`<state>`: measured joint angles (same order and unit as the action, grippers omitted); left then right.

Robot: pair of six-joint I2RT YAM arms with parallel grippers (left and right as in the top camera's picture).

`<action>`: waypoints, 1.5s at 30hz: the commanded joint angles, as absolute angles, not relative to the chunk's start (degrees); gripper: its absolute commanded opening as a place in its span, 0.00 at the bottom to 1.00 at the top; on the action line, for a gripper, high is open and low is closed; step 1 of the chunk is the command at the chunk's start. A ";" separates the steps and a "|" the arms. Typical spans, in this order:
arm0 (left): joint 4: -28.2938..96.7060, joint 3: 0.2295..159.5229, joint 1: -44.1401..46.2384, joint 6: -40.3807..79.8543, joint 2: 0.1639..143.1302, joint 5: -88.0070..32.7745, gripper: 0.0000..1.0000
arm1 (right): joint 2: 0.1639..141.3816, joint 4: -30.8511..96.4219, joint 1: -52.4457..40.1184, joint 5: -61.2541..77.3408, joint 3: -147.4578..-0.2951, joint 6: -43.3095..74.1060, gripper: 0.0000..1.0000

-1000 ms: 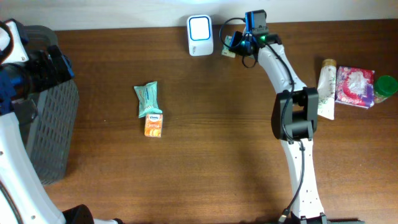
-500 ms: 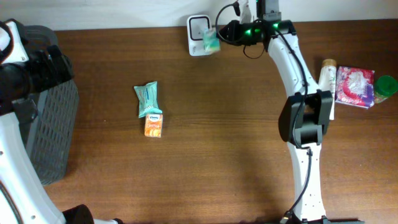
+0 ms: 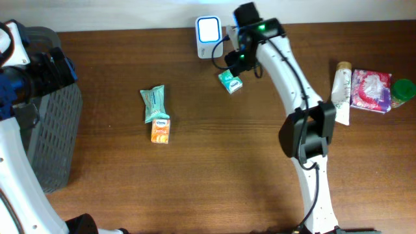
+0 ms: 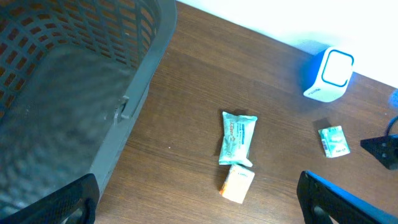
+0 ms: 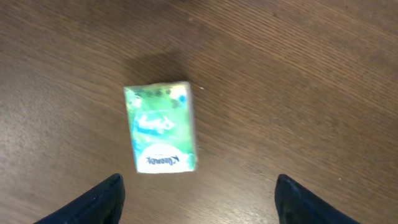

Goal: Scan the item barcode

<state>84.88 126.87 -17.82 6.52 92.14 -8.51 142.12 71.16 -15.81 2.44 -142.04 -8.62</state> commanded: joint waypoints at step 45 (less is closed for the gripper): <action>84.93 127.44 -18.06 6.76 91.42 -8.51 0.99 | 141.62 28.29 -20.88 -5.87 -136.59 -29.80 0.04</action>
<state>84.93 126.87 -17.82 6.52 92.14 -8.54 140.16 30.96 -19.25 1.78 -136.90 -25.96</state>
